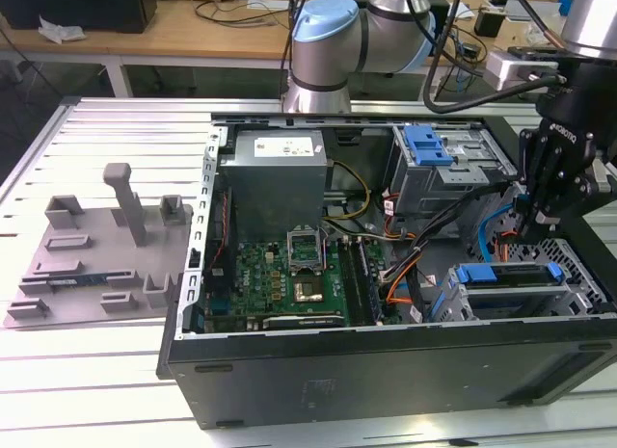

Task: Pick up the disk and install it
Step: 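Insert the first disk wire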

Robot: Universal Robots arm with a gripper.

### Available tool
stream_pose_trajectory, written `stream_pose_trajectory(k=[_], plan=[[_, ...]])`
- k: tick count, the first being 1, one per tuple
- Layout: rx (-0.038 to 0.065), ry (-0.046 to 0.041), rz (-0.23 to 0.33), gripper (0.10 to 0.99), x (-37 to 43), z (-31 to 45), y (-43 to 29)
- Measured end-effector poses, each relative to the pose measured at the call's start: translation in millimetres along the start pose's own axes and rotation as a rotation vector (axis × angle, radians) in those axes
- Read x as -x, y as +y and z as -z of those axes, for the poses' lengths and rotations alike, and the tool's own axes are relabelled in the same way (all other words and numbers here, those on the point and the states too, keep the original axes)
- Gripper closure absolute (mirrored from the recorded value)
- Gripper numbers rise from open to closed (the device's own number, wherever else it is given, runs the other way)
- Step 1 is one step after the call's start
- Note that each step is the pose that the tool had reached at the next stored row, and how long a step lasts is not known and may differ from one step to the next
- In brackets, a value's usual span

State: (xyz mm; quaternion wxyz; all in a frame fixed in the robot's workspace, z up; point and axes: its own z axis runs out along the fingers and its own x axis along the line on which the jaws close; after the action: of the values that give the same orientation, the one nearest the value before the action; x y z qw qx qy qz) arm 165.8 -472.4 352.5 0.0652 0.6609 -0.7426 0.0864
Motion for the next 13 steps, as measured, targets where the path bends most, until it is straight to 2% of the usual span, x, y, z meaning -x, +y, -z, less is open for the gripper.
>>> stream_pose_trajectory(k=[6, 7, 9, 10, 13], plan=[[-0.003, -0.0137, 0.024, 0.922, -4.4, -1.0, -0.2], [-0.002, -0.0186, 0.026, 0.922, -6.2, -1.4, -0.4], [0.0, -0.0347, 0.031, 0.922, -10.9, -2.4, -0.7], [0.0, -0.038, 0.032, 0.922, -12.0, -2.7, -0.8], [0.0, -0.0407, 0.036, 0.922, -14.6, -3.2, -1.1]])
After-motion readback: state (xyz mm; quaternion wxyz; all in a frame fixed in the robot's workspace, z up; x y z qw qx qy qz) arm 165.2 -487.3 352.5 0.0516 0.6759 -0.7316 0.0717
